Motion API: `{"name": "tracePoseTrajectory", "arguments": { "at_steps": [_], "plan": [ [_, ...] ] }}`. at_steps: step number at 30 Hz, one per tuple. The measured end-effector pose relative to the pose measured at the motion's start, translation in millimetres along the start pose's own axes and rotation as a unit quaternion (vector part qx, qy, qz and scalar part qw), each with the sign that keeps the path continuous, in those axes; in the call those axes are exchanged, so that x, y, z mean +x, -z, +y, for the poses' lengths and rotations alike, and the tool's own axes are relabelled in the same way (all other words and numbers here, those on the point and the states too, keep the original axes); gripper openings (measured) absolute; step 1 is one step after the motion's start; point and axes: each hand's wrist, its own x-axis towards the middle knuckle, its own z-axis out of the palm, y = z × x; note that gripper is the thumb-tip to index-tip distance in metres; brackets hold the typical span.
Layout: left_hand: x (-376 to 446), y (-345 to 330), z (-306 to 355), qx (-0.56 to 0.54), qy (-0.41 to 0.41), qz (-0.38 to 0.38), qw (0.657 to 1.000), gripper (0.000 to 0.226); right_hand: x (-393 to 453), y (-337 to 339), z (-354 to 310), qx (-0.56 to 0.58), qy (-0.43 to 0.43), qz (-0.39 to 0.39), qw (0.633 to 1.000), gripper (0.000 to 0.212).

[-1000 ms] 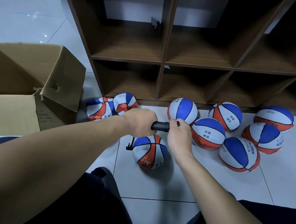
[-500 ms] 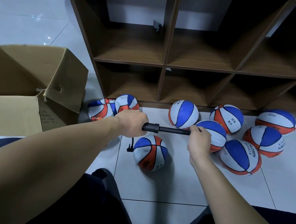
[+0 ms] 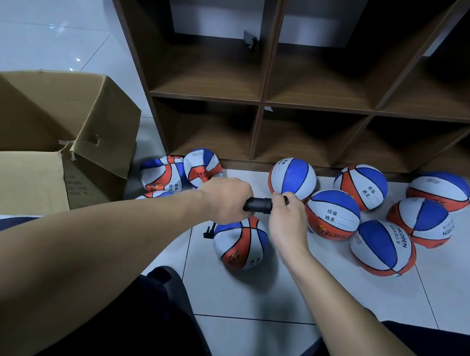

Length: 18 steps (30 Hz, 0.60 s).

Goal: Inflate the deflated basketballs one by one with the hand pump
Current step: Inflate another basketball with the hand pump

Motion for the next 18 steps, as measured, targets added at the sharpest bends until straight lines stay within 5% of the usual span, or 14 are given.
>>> {"name": "tracePoseTrajectory", "arguments": {
  "at_steps": [7,13,18],
  "plan": [
    [0.6,3.2,1.3,0.003,-0.009,-0.014,1.000,0.017,1.4,-2.8,3.8,0.019,-0.015,-0.013,1.000,0.032],
    [3.2,0.6,-9.3,-0.001,-0.010,-0.019,1.000,0.016,17.6,9.3,7.3,0.055,-0.059,-0.101,0.992,0.031],
    [1.1,2.1,-34.0,0.003,0.021,-0.031,0.999,0.016,36.6,37.2,19.0,0.091,-0.087,-0.055,0.991,0.023]
  ]
}}
